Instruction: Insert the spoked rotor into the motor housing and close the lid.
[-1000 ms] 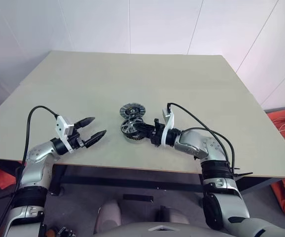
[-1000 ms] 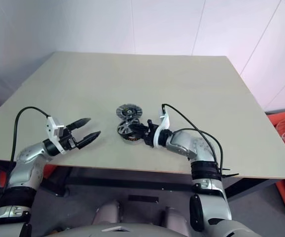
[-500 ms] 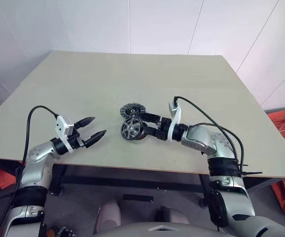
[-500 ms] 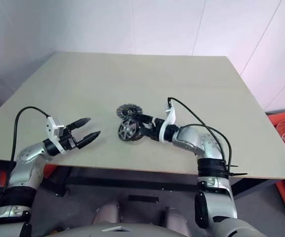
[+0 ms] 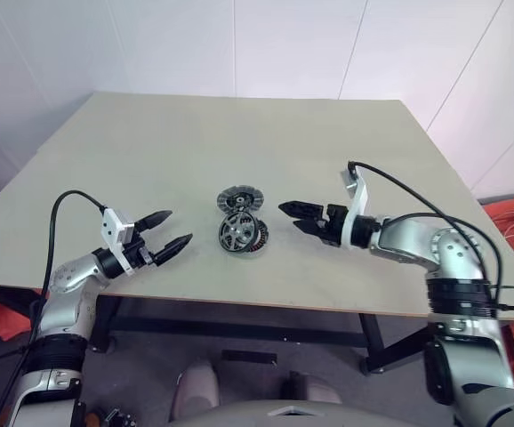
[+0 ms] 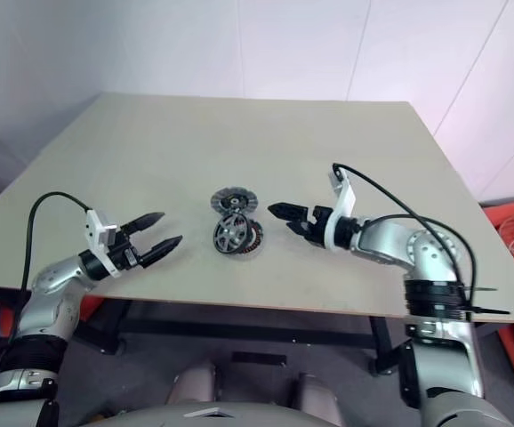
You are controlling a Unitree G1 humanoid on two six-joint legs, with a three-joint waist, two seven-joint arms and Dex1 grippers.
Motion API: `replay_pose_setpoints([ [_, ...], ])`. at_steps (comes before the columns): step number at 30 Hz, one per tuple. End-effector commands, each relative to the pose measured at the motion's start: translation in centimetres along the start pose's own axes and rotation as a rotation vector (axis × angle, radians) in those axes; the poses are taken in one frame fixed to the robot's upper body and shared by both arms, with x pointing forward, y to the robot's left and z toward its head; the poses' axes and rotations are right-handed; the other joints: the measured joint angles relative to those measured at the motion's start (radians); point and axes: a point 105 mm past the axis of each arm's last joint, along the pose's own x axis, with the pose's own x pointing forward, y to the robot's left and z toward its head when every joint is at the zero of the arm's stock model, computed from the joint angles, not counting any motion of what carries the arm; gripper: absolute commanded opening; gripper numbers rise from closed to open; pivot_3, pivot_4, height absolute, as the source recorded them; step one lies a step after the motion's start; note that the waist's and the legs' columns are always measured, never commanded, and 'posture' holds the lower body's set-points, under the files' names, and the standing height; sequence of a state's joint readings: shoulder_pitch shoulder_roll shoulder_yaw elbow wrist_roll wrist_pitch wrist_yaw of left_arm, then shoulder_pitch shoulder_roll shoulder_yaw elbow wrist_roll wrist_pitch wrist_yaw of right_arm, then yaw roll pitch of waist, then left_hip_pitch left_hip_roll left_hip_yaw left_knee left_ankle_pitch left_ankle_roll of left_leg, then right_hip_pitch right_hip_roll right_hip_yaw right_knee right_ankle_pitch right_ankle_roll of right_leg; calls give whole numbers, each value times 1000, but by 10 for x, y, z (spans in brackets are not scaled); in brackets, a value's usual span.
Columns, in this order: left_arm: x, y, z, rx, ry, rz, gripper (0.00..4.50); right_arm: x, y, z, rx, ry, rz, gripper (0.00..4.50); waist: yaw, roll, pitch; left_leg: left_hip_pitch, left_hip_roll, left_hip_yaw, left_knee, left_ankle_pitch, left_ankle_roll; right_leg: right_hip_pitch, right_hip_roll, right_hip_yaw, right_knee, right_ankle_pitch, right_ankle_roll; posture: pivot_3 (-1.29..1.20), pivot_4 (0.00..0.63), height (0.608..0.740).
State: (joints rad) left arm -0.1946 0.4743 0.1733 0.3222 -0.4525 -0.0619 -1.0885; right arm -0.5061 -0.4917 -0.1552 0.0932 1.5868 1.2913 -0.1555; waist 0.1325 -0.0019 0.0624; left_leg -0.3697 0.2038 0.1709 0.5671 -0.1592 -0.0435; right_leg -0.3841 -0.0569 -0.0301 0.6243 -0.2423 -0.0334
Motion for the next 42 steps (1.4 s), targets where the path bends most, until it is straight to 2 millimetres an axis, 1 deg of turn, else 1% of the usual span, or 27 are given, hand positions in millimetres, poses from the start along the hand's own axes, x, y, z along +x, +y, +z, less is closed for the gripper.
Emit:
replay_pose_setpoints([
  [1, 2, 4, 13, 47, -22, -11, 4500, -4, 26, 8, -235, 25, 28, 4439, -1, 0, 0, 0, 0, 0, 0, 0, 0, 0, 0, 0, 0, 0, 0, 0, 0, 740],
  [4, 4, 4, 14, 49, -23, -14, 4500, 2, 43, 11, -328, 21, 66, 3885, -3, 0, 0, 1, 1, 0, 1, 0, 0, 0, 1, 1, 0, -1, -2, 0, 0, 740],
  [5, 4, 3, 15, 49, -26, -15, 4500, 7, 52, 9, -366, 29, 89, 3587, -2, 0, 0, 1, 1, 0, 1, 0, 0, 0, 1, 1, 1, -1, -2, 0, 0, 740],
  [7, 6, 2, 15, 50, -28, -17, 4500, 18, 67, 3, -408, 47, 133, 2858, -3, 0, 0, 1, 1, 0, 2, 0, 0, 0, 0, 1, 1, -1, -2, 0, 0, 740],
  [9, 7, 1, 15, 49, -29, -18, 4500, 29, 73, -6, -461, 78, 143, 2166, -3, 0, 0, 1, 1, 0, 2, 0, 0, 0, 0, 1, 1, 1, -5, 0, 0, 740],
  [12, 6, 1, 15, 47, -32, -15, 4500, 43, 80, -17, -541, 112, 148, 1049, 1, 0, 0, 0, 0, 0, 2, 0, 1, 0, 0, 1, 1, 2, -8, 0, 0, 740],
  [14, 5, 0, 15, 44, -31, -15, 4500, 51, 81, -19, -603, 119, 138, 319, 1, 0, 0, 0, 0, 0, 2, -1, 1, 0, 0, 1, 0, 2, -8, 0, 0, 740],
  [15, 4, 0, 15, 43, -30, -15, 4500, 55, 80, -19, -654, 123, 120, 33, 1, 0, 0, -1, 0, 0, 2, -1, 1, 0, 0, 1, 0, 2, -8, 0, 0, 740],
  [20, 3, 0, 14, 42, -29, -10, 4500, 69, 78, -19, -771, 128, 101, 33, -2, 0, 0, 0, 0, 0, 3, -1, 1, 0, 0, 1, 1, 1, -5, 0, 0, 740],
  [24, 3, 0, 15, 43, -30, -9, 4500, 75, 76, -20, -829, 133, 89, 33, -3, 0, 0, 0, 0, 0, 3, -1, 1, 0, 0, 1, 1, 2, -8, 0, 0, 740],
  [27, 5, -1, 15, 43, -34, -11, 4500, 79, 70, -20, -874, 145, 53, 33, -3, 0, 0, 0, 0, 0, 3, -1, 1, 0, 0, 1, 1, 2, -8, 0, 0, 740],
  [32, 6, -1, 15, 41, -38, -11, 4500, 78, 47, -16, -905, 178, -45, 33, -4, 0, 0, 0, 0, 0, 3, -1, 1, 0, 0, 1, 1, 2, -8, 0, 0, 740],
  [36, 5, -1, 14, 39, -38, -7, 4500, 76, 30, -10, -921, 183, -119, 33, -4, 0, 0, 0, 0, 0, 3, -1, 1, 0, 0, 2, 2, 3, -8, 0, 0, 740],
  [42, 4, 0, 13, 40, -38, -3, 4500, 73, 20, -6, -936, 193, -149, 33, -5, 0, 0, 0, 0, 0, 3, -1, 1, 0, 0, 2, 2, 3, -9, 0, 0, 740],
])
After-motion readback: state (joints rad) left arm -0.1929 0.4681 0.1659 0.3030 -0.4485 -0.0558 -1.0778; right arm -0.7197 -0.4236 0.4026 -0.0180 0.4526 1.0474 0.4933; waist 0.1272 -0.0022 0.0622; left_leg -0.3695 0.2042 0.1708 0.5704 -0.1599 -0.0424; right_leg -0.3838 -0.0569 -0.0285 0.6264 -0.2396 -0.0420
